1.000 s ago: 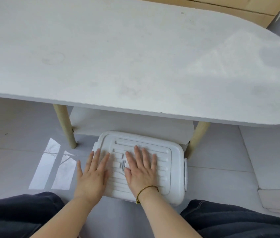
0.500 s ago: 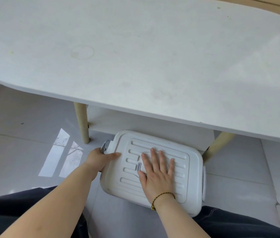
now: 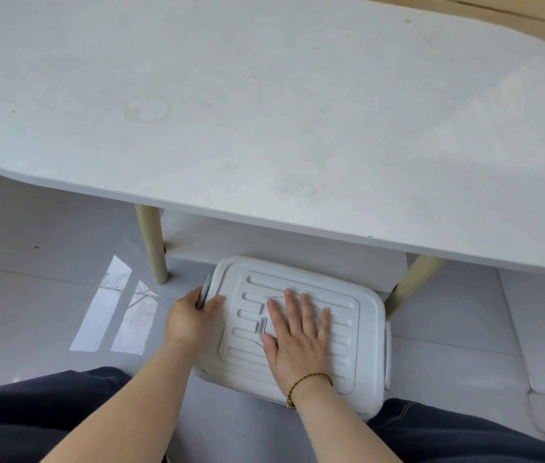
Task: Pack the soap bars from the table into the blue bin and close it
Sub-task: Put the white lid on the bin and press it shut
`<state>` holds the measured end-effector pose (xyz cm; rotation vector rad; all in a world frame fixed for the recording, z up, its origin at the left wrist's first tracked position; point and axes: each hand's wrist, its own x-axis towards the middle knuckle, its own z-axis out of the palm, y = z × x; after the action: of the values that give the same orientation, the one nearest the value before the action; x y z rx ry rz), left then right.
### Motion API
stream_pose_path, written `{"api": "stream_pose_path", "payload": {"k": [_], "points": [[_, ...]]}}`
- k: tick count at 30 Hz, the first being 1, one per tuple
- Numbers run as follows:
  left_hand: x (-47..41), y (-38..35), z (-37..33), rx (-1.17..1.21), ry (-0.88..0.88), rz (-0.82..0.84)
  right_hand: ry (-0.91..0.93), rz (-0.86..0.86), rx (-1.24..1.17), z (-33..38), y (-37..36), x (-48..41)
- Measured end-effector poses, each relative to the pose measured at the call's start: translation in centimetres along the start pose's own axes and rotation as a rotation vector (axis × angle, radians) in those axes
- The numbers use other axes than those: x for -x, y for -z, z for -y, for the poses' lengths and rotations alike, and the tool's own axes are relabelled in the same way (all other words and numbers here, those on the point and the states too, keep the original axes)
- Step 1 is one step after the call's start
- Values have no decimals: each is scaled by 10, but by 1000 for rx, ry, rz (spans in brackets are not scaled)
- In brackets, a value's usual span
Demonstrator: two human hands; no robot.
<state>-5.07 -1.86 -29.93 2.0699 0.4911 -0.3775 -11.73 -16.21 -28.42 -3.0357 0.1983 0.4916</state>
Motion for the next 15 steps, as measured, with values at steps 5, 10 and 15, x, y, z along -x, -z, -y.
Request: {"api": "stream_pose_path", "payload": {"k": [5, 10, 15], "points": [[6, -8, 1, -18, -43, -33, 28, -7, 34, -2, -3, -1], [16, -12, 10, 17, -69, -80, 130, -36, 24, -8, 0, -5], [19, -14, 16, 32, -52, -127, 326, 87, -3, -17, -9, -20]]}}
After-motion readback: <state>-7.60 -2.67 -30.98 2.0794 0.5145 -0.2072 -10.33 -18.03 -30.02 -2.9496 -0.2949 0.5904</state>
